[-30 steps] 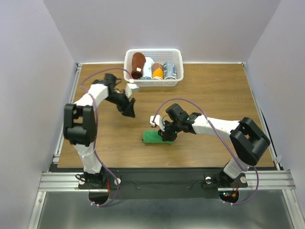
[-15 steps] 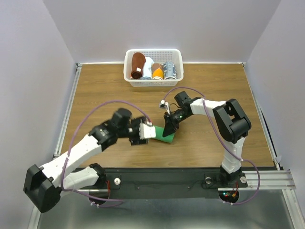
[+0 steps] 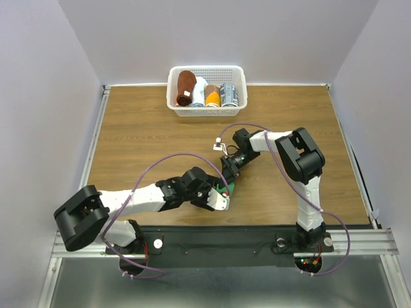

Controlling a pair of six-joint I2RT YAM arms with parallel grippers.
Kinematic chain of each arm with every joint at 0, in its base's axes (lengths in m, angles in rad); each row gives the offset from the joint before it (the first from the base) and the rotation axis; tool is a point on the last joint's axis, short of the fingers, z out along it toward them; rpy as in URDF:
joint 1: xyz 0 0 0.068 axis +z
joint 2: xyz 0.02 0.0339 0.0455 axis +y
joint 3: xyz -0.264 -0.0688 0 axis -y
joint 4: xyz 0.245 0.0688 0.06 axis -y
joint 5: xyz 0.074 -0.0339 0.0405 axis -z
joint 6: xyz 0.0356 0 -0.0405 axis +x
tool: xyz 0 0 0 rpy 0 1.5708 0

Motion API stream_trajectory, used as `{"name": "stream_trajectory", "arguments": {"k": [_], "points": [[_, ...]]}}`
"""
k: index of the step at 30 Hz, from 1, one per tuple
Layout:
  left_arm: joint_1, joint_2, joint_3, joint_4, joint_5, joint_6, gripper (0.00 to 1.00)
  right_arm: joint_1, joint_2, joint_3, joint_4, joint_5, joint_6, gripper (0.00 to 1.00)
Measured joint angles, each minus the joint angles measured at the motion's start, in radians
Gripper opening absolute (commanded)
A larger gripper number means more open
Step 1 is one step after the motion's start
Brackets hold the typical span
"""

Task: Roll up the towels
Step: Place the rolled towel into the container

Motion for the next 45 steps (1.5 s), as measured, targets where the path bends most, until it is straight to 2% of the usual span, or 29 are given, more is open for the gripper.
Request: {"name": "stream_trajectory", "arguments": {"k": [11,14,15,16,17,18,20,21,23,24,29,30,33,37,40,45], "points": [[-0.015,0.111,-0.053,0.169,-0.02,0.127,0.71,-0.005,0.155,0.097,-0.277,-0.116,-0.143,0.01],[-0.015,0.134,-0.046,0.19,-0.019,0.13,0.6,-0.006,0.177,0.113,-0.332,-0.124,-0.178,0.01],[-0.016,0.144,-0.037,0.187,-0.019,0.129,0.44,-0.006,0.183,0.119,-0.352,-0.126,-0.194,0.03],[-0.017,0.153,-0.025,0.174,-0.015,0.129,0.37,-0.007,0.186,0.121,-0.36,-0.126,-0.204,0.06],[-0.017,0.165,-0.013,0.158,-0.01,0.128,0.31,-0.008,0.188,0.121,-0.373,-0.125,-0.213,0.09],[-0.017,0.172,-0.001,0.137,-0.005,0.126,0.22,-0.01,0.188,0.121,-0.383,-0.124,-0.222,0.2],[-0.017,0.173,0.027,0.09,0.011,0.117,0.16,-0.014,0.187,0.121,-0.403,-0.118,-0.233,0.37],[-0.017,0.174,0.045,0.056,0.021,0.109,0.09,-0.019,0.186,0.122,-0.409,-0.114,-0.231,0.51],[-0.014,0.174,0.084,-0.015,0.05,0.089,0.0,-0.025,0.176,0.122,-0.423,-0.097,-0.23,0.66],[-0.014,0.174,0.102,-0.048,0.062,0.075,0.0,-0.029,0.168,0.124,-0.428,-0.085,-0.224,0.87],[-0.014,0.176,0.188,-0.222,0.13,-0.016,0.0,-0.106,0.084,0.202,-0.451,0.062,-0.162,0.94],[-0.005,0.182,0.21,-0.261,0.151,-0.046,0.0,-0.153,0.053,0.234,-0.442,0.091,-0.148,1.0],[0.034,0.229,0.296,-0.359,0.224,-0.137,0.0,-0.274,-0.006,0.292,-0.436,0.158,-0.116,1.0],[0.18,0.336,0.483,-0.467,0.328,-0.29,0.0,-0.459,-0.086,0.362,-0.452,0.209,-0.103,1.0],[0.293,0.435,0.706,-0.526,0.396,-0.421,0.0,-0.583,-0.138,0.383,-0.484,0.224,-0.111,1.0],[0.388,0.622,1.133,-0.588,0.441,-0.586,0.0,-0.639,-0.19,0.351,-0.536,0.229,-0.127,1.0]]}}
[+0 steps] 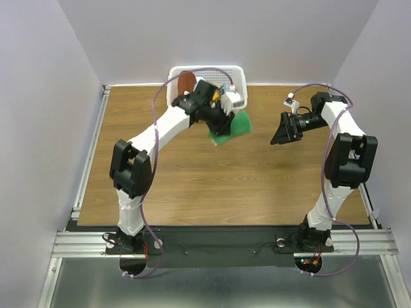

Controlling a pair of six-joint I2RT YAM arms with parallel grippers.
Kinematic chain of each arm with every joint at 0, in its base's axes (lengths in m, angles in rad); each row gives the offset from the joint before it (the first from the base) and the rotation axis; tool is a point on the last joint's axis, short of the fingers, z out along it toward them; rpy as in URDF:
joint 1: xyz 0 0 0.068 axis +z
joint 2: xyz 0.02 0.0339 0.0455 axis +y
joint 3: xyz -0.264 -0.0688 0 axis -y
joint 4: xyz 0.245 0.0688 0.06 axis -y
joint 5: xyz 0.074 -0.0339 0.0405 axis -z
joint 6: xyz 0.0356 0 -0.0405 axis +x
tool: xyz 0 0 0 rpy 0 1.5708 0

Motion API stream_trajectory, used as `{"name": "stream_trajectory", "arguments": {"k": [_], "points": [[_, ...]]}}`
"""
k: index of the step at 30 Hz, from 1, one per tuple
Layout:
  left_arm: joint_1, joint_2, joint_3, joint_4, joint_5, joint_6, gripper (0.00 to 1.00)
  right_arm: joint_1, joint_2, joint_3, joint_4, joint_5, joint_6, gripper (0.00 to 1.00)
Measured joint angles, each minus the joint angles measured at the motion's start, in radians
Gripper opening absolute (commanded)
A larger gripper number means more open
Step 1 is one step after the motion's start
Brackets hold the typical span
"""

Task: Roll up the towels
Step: Place the rolled towel into the container

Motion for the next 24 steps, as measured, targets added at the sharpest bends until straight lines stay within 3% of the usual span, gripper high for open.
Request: {"name": "stream_trajectory", "arguments": {"k": [4,8,13,21,24], "points": [[0.081,0.192,0.378,-0.013,-0.037,-0.179,0.0,-0.003,-0.036,-0.055,-0.021,-0.005,-0.009,1.0],[0.159,0.302,0.572,0.049,-0.142,-0.31,0.0,-0.007,-0.055,-0.092,-0.032,-0.021,-0.014,1.0],[0.237,0.341,0.585,0.169,-0.273,-0.428,0.0,-0.01,-0.06,-0.139,-0.036,-0.047,-0.025,1.0],[0.268,0.417,0.526,0.329,-0.308,-0.611,0.0,-0.01,-0.066,-0.208,-0.037,-0.071,-0.036,1.0],[0.266,0.424,0.452,0.389,-0.332,-0.692,0.05,-0.01,-0.066,-0.218,-0.034,-0.072,-0.036,1.0]]}}
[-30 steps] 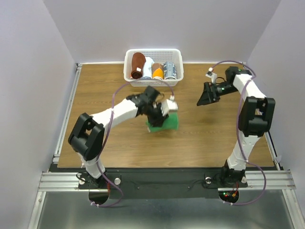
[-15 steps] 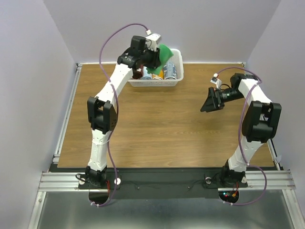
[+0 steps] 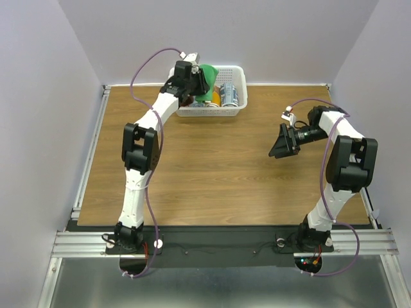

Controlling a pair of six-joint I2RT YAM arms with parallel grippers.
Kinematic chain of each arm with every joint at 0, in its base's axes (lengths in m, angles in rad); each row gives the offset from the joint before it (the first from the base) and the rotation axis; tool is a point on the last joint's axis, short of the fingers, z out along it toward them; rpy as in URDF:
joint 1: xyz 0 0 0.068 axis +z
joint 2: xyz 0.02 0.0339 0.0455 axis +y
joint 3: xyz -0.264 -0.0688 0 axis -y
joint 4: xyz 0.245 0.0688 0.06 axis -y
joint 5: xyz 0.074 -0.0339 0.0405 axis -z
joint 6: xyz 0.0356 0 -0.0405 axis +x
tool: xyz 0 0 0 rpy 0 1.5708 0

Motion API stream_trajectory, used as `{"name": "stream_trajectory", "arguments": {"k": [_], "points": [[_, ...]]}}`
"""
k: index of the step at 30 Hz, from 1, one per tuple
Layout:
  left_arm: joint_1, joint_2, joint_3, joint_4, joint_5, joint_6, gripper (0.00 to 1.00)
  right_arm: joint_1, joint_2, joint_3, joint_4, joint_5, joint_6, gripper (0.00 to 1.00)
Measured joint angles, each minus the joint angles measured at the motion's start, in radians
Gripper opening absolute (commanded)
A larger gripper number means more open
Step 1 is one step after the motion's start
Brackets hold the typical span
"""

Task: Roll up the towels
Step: Place the rolled towel into the container

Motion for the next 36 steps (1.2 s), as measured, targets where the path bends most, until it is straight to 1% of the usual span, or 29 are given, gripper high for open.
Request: {"name": "stream_trajectory", "arguments": {"k": [2,9,12,14,17,18,20,21,24,25,27,32,36], "points": [[0.0,0.013,-0.026,0.025,-0.024,-0.051,0.06,0.0,0.0,0.0,0.002,-0.001,0.0,1.0],[0.0,0.069,-0.026,0.092,-0.066,-0.14,0.08,0.0,0.0,0.0,0.006,-0.001,0.004,1.0],[0.0,0.093,-0.026,0.107,-0.067,-0.169,0.1,0.0,0.001,0.0,0.007,-0.001,0.005,1.0],[0.0,0.112,-0.026,0.112,-0.067,-0.183,0.17,0.0,0.002,0.0,0.008,-0.001,0.005,1.0],[0.0,0.127,-0.024,0.124,-0.074,-0.196,0.23,0.0,0.006,0.0,0.01,-0.001,0.005,1.0],[0.0,0.127,-0.024,0.126,-0.078,-0.199,0.3,0.0,0.008,0.0,0.011,-0.001,0.005,1.0],[0.0,0.128,-0.024,0.131,-0.09,-0.2,0.38,0.0,0.01,-0.001,0.011,-0.001,0.005,1.0],[0.0,0.128,-0.024,0.133,-0.096,-0.201,0.45,0.0,0.011,-0.001,0.011,-0.001,0.005,1.0],[-0.002,0.128,-0.024,0.134,-0.116,-0.202,0.49,0.0,0.015,-0.001,0.011,-0.002,0.005,1.0],[-0.002,0.128,-0.024,0.135,-0.122,-0.202,0.57,0.0,0.016,-0.001,0.011,-0.003,0.005,1.0],[-0.002,0.128,-0.024,0.134,-0.134,-0.199,0.62,0.0,0.019,-0.001,0.011,-0.004,0.006,1.0],[-0.002,0.128,-0.024,0.136,-0.159,-0.2,0.66,0.0,0.02,-0.01,0.013,-0.011,0.007,1.0],[-0.002,0.128,-0.024,0.139,-0.164,-0.2,0.67,0.0,0.02,-0.019,0.013,-0.016,0.007,1.0]]}}
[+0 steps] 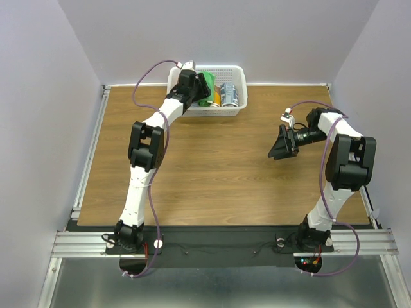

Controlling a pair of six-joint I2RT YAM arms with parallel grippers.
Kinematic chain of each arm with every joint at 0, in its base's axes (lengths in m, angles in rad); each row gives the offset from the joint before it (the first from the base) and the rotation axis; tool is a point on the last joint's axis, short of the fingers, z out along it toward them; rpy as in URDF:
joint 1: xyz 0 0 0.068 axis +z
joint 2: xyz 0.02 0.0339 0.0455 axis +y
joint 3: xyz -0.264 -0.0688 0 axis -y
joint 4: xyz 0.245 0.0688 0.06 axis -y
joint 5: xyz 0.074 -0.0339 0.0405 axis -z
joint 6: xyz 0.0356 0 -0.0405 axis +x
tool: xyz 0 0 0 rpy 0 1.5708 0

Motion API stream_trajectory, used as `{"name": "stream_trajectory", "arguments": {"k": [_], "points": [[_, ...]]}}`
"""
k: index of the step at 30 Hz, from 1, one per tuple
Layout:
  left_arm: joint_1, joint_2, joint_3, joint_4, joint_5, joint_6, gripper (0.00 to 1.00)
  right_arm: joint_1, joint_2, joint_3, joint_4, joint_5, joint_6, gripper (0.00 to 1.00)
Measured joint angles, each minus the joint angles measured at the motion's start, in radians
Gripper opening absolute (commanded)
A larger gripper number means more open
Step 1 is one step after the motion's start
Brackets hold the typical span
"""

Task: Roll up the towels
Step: Place the rolled towel into the container

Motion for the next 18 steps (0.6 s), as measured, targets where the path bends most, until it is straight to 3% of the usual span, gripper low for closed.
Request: {"name": "stream_trajectory", "arguments": {"k": [5,7,18], "points": [[-0.002,0.0,0.0,0.003,-0.006,0.001,0.78,0.0,0.0,-0.003,0.0,-0.011,0.0,1.0],[-0.006,-0.003,0.0,0.002,-0.013,0.004,0.91,0.0,0.0,-0.003,0.0,-0.015,0.0,1.0],[-0.032,-0.109,0.0,0.0,-0.132,0.054,0.95,0.0,-0.001,-0.014,0.0,-0.034,-0.001,1.0]]}}
